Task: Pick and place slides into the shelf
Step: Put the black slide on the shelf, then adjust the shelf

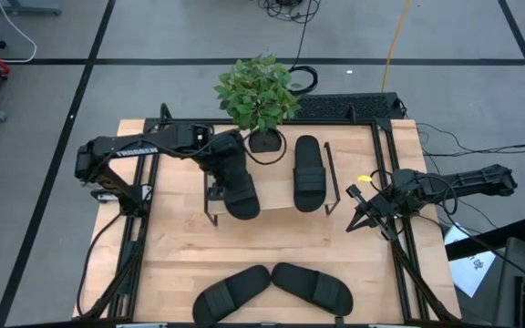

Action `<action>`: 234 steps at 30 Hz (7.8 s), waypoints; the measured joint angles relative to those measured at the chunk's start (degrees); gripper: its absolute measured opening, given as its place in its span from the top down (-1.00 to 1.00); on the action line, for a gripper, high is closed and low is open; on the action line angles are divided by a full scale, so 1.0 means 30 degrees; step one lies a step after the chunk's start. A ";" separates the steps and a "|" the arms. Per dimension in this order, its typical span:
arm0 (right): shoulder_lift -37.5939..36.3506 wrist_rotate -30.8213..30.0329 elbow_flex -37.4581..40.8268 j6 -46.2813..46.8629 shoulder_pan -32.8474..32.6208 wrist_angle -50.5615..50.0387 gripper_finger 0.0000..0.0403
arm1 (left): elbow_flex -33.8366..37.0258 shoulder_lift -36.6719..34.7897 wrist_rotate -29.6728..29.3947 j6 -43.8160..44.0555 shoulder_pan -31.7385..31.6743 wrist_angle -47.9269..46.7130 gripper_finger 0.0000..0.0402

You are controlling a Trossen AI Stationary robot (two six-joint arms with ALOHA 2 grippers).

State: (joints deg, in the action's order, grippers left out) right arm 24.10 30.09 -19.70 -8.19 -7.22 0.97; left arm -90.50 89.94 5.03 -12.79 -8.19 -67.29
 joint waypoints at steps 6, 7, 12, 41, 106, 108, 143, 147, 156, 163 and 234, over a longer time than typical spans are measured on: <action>-0.0007 0.0000 0.0000 0.0000 -0.0002 0.0007 1.00 | 0.0007 -0.1602 -0.1440 0.0180 0.0810 0.0387 -0.56; -0.0007 0.0000 0.0000 0.0000 -0.0001 0.0007 1.00 | 0.0007 -0.1839 -0.1463 0.0463 0.0963 0.0591 -0.58; -0.0004 0.0000 0.0000 0.0000 -0.0004 0.0007 1.00 | -0.0013 -0.2805 -0.2551 0.3630 0.2397 0.2064 -0.61; 0.0393 0.0000 0.0000 0.0211 -0.0006 0.0000 1.00 | 0.0007 0.2136 -1.6005 0.9416 0.9640 0.2076 -0.86; 0.0772 -0.0087 0.0000 -0.0007 -0.0003 0.0182 1.00 | 0.0007 0.4106 -2.0004 0.8324 0.9866 -0.0716 0.99; 0.0772 -0.0087 0.0000 -0.0007 0.0000 0.0182 1.00 | 0.0007 0.4106 -2.0249 0.8071 0.9866 -0.0316 0.99; 0.0874 -0.0087 0.0000 0.0007 -0.0001 0.0321 1.00 | -0.7193 1.0064 -2.2978 0.7518 0.8764 -0.1265 1.00; 0.0874 -0.0087 0.0000 0.0000 -0.0002 0.0313 1.00 | -0.7832 1.0870 -2.2724 0.8746 0.8413 -0.2545 1.00; 0.0874 -0.0087 0.0000 0.0000 -0.0007 0.0320 1.00 | -0.7854 1.0904 -2.2197 0.9329 0.8307 -0.2343 1.00; 0.0874 -0.0087 0.0000 0.0000 0.0000 0.0318 1.00 | -0.7868 1.0860 -1.9096 0.9331 0.8190 -0.1736 0.88; -0.1648 -0.5597 0.0797 0.0991 0.0007 0.1337 1.00 | 1.0286 -0.9678 -1.6955 0.2546 1.0319 1.3414 1.00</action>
State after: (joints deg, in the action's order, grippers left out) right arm 19.15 13.29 -17.31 -5.21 -7.20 4.98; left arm -59.64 60.90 -45.83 -5.15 22.77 -27.05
